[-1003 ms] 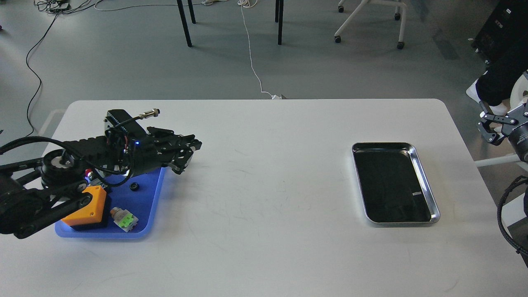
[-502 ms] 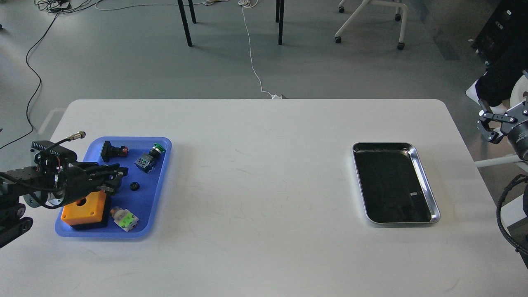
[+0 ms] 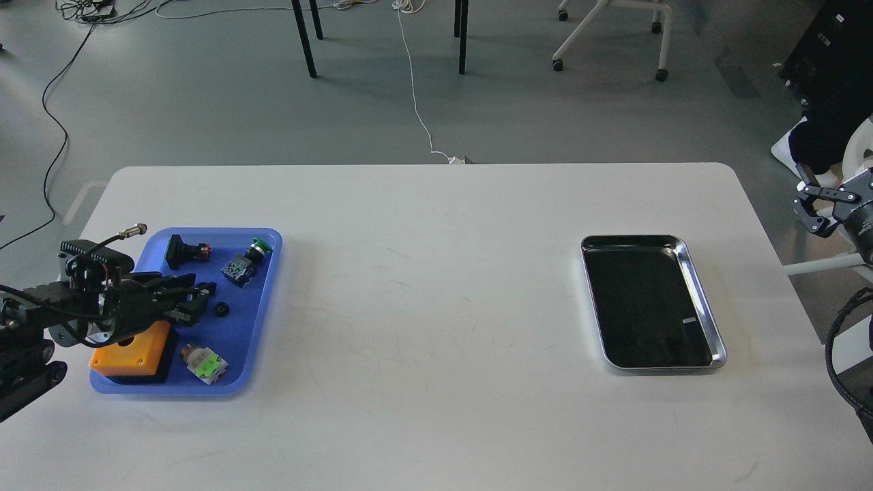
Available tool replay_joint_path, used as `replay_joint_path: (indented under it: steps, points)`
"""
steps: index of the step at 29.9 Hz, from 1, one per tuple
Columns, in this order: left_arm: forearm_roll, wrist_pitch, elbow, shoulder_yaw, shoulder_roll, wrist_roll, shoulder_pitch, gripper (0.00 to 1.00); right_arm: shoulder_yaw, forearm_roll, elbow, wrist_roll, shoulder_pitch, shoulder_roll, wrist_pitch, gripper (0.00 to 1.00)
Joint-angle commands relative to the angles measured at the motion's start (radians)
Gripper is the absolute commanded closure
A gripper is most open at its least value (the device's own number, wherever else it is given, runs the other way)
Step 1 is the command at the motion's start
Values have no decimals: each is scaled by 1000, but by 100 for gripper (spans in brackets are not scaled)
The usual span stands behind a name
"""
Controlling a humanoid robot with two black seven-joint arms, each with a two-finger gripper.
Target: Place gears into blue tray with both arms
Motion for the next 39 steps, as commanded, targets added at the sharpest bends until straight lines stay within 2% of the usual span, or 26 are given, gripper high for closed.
replay_joint_path:
  steps: [1,2,5,10,16,20,25,27,30,34,39]
  points:
    - [-5,9,-2,-15,7,-22,-8,26,0,0,1,0,0,2,0,2]
    - [-30,30,-5,-19,15,-65,-16,20,0,0,-1,0,0,0,0,2]
    - [-189,44,-5,-48,42,-108,-54,9,2,0,-6,0,1,0,0,2]
    - [-671,-9,-5,-68,101,-110,-218,3,35,-3,-13,0,3,2,1,1]
    - [-1220,-195,3,-71,130,-100,-396,2,94,-3,-18,0,1,3,-7,1]
    - [-1493,-209,3,-119,119,-100,-408,2,150,-1,-18,0,1,15,-7,1]
    - [-1687,-206,12,-244,49,-87,-408,2,190,-3,-21,0,3,12,-7,1]
    - [-1744,-210,47,-295,-20,-59,-401,2,216,-3,-25,0,0,14,-7,1]
    - [-1805,-212,98,-306,-94,-44,-393,2,227,5,-68,0,1,23,-8,1]
    - [-1942,-230,144,-306,-174,-33,-369,2,253,43,-111,0,6,121,-13,1]
    - [-2092,-284,176,-315,-232,25,-301,2,281,71,-177,-9,4,181,-13,1]
